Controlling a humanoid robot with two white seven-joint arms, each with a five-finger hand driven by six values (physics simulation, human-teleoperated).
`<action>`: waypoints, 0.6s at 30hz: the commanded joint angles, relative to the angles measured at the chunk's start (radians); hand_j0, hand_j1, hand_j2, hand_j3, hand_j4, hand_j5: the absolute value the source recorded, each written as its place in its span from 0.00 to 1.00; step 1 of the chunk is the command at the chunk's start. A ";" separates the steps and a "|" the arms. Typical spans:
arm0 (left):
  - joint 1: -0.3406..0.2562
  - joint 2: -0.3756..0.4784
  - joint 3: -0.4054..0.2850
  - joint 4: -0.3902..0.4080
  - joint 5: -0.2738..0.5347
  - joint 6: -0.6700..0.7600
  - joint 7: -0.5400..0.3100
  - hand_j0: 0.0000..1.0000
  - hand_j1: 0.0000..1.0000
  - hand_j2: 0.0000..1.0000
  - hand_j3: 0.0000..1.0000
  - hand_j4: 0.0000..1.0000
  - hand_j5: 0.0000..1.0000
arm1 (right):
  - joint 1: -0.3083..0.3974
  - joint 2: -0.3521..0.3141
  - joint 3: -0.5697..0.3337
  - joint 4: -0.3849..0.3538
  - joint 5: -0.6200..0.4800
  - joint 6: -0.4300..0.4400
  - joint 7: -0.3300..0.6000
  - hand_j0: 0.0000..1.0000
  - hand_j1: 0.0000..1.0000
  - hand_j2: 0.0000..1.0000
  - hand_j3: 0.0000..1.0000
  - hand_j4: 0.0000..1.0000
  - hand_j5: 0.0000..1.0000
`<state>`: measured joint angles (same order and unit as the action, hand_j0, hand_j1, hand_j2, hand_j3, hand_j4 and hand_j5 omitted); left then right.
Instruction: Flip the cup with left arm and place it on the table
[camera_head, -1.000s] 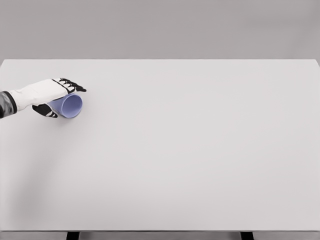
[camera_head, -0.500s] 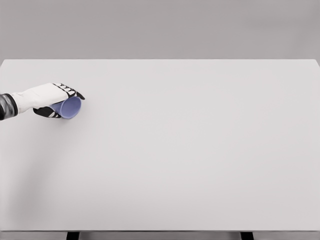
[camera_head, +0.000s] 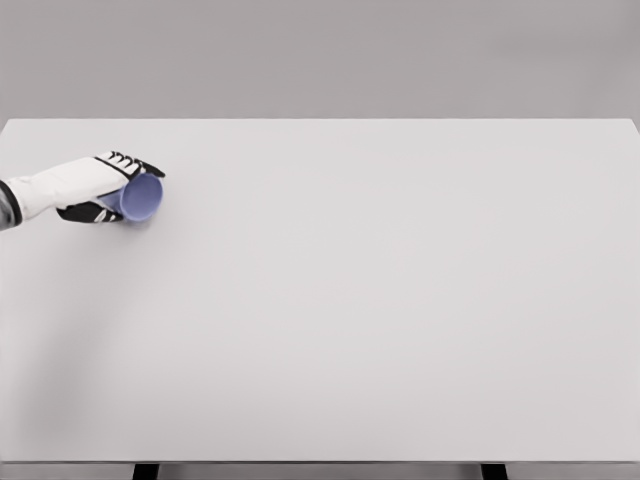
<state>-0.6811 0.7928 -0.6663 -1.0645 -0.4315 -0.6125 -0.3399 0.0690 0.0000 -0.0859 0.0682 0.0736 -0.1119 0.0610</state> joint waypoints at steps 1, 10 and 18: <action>0.000 0.003 0.002 0.000 0.051 0.002 0.005 0.57 0.57 0.57 0.57 0.57 0.57 | 0.000 0.000 0.000 0.001 0.000 0.000 0.000 1.00 1.00 1.00 1.00 1.00 1.00; 0.003 0.000 0.001 0.000 0.152 0.002 0.009 0.57 0.57 0.57 0.57 0.57 0.57 | 0.000 0.000 0.000 0.001 0.000 0.000 0.000 1.00 1.00 1.00 1.00 1.00 1.00; 0.006 0.002 0.002 -0.003 0.223 0.002 0.009 0.56 0.56 0.56 0.56 0.56 0.56 | 0.000 0.000 0.000 -0.001 0.000 0.000 0.000 1.00 1.00 1.00 1.00 1.00 1.00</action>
<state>-0.6734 0.7934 -0.6663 -1.0667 -0.2406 -0.6126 -0.3323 0.0690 0.0000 -0.0859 0.0680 0.0736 -0.1119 0.0612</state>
